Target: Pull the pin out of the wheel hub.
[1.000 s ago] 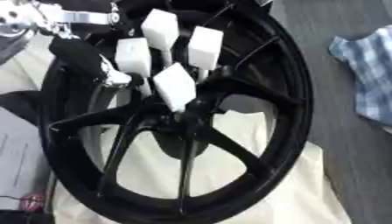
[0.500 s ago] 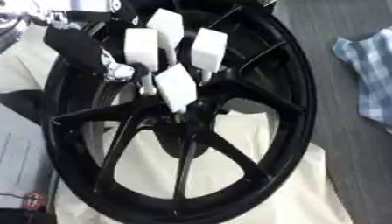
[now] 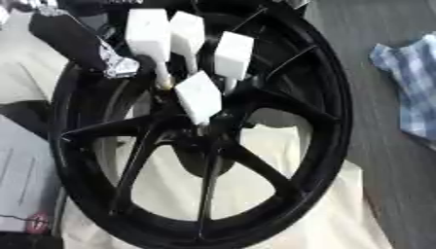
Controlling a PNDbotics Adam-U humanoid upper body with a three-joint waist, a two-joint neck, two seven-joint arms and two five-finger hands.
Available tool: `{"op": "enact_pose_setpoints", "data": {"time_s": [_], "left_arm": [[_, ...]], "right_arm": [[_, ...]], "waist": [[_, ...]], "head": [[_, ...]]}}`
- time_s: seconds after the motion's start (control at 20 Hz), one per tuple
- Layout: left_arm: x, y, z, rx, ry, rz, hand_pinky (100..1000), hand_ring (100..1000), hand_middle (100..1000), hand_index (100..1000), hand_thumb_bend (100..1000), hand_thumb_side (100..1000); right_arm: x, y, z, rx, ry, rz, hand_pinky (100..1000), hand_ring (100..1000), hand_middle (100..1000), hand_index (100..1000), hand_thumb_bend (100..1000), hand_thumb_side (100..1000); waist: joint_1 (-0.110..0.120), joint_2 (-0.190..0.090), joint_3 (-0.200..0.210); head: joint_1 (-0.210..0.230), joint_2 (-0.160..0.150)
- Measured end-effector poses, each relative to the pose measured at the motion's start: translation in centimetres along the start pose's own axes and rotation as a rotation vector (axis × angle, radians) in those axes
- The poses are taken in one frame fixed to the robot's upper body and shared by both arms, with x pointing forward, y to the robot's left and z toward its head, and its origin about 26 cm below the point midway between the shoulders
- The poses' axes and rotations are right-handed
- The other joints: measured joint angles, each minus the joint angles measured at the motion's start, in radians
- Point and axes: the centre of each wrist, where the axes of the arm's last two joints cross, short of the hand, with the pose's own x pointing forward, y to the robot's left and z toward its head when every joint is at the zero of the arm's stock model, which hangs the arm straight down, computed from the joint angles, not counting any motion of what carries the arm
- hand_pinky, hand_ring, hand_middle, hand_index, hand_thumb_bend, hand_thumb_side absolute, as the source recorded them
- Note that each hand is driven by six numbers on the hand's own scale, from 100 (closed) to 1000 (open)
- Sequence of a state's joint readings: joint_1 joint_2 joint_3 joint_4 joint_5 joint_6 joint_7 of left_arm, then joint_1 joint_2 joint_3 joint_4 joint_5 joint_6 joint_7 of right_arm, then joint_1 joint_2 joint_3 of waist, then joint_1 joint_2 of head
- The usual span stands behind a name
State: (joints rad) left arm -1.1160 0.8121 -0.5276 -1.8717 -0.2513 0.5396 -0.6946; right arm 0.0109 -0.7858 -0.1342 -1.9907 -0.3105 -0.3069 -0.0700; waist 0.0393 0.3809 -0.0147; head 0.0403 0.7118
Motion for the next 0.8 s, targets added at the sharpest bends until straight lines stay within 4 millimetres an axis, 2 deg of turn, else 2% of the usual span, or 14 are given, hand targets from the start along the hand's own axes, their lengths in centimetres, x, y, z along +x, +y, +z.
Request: {"op": "enact_pose_setpoints", "data": {"time_s": [0.3,0.45,0.65,0.8], "left_arm": [[0.2,0.9,2.6,0.077,-0.013,0.067,660,512,359,474,100,172],[-0.3,1.3,3.9,0.110,0.000,0.119,662,507,355,473,100,180],[-2.5,1.7,5.8,0.156,0.059,0.216,666,500,349,473,100,194],[-5.0,1.4,7.5,0.223,0.116,0.284,668,494,345,473,100,210]], "right_arm": [[-0.1,0.0,0.3,-0.005,0.006,0.001,930,849,649,764,100,490],[-0.1,-0.1,0.5,-0.011,0.009,0.003,930,849,649,764,100,490],[-0.2,-0.2,0.8,-0.018,0.014,0.005,929,848,650,764,100,489],[-0.3,-0.4,1.1,-0.029,0.018,0.010,928,848,650,764,100,490]], "waist": [[-0.008,-0.009,0.005],[-0.014,-0.018,0.012],[-0.022,-0.029,0.027],[-0.030,-0.035,0.047]], "head": [[-0.007,0.007],[-0.010,0.008],[-0.020,0.009],[-0.030,0.016]]}}
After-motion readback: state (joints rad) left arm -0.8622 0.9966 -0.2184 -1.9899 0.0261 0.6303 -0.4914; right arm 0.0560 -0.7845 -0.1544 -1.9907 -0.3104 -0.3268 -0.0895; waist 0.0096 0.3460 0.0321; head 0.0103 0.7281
